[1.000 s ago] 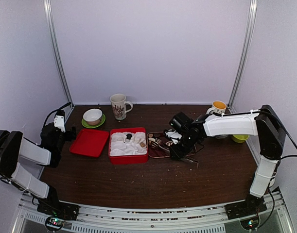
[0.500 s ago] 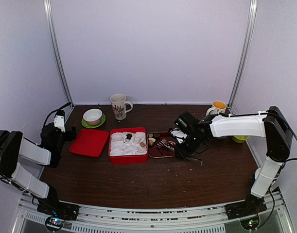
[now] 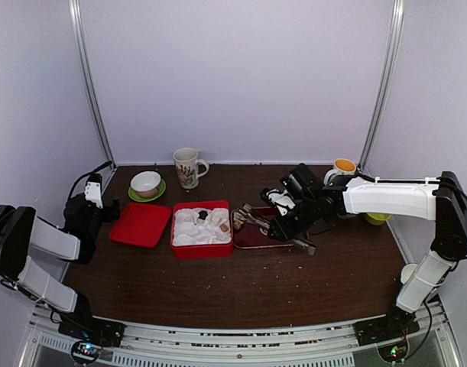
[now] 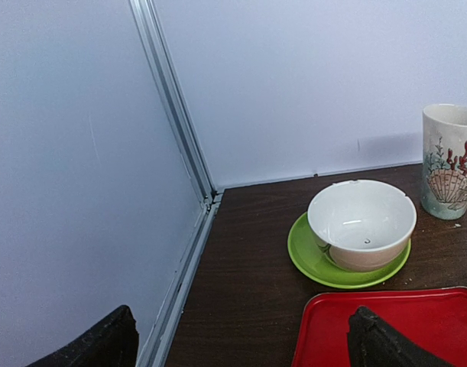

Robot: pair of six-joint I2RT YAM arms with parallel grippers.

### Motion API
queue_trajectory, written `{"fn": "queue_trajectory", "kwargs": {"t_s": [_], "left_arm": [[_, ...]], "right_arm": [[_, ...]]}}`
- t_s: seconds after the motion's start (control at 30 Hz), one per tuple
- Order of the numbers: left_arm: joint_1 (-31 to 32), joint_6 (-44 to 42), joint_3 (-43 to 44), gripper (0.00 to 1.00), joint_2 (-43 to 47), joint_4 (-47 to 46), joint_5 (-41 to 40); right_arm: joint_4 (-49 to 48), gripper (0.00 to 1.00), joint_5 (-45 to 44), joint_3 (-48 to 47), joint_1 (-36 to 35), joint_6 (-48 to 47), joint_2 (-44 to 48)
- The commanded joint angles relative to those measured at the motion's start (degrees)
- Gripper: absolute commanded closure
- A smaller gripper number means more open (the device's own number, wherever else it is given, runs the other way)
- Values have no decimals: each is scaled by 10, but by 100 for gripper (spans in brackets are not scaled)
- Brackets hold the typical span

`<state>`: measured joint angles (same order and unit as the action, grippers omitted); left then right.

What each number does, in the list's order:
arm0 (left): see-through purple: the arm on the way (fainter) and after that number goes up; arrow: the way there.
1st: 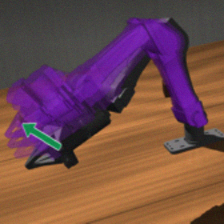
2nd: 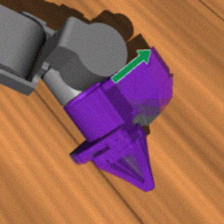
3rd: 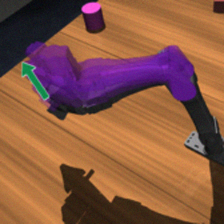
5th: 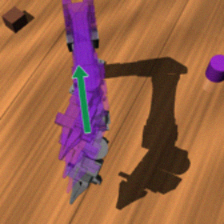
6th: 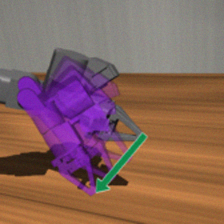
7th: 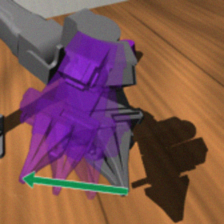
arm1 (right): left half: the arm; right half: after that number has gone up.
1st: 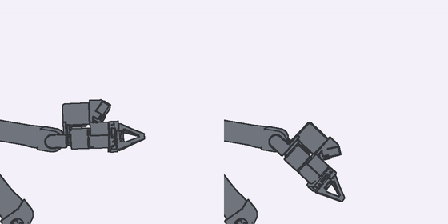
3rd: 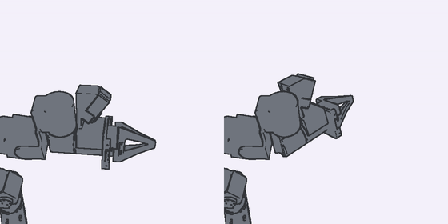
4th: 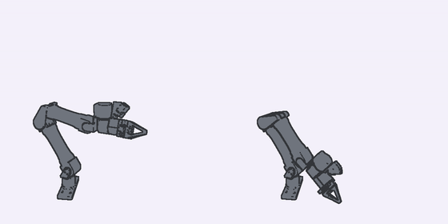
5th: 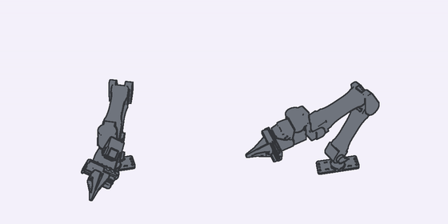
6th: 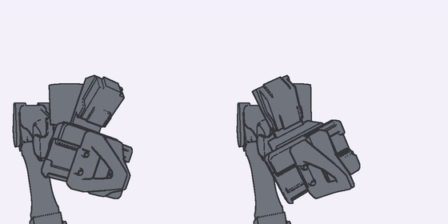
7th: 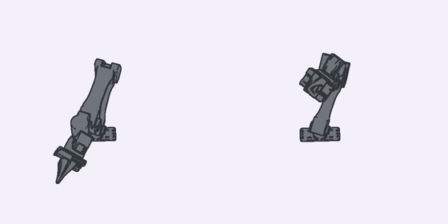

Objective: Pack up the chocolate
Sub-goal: Place the fake chocolate in the empty pocket of the box.

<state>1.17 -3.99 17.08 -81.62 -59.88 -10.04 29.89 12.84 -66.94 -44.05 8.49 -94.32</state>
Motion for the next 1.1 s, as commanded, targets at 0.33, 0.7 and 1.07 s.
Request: {"fn": "queue_trajectory", "kwargs": {"t_s": [0.33, 0.7, 1.07], "left_arm": [[-4, -3, -1, 2, 1, -18, 6], [-4, -3, 0, 2, 1, -19, 5], [-4, -3, -1, 2, 1, -19, 5]], "right_arm": [[-38, 68, 43, -128, -56, -7, -102], [-33, 68, 8, -179, -75, -25, -175], [-28, 60, 4, -188, -81, -29, -194]]}}
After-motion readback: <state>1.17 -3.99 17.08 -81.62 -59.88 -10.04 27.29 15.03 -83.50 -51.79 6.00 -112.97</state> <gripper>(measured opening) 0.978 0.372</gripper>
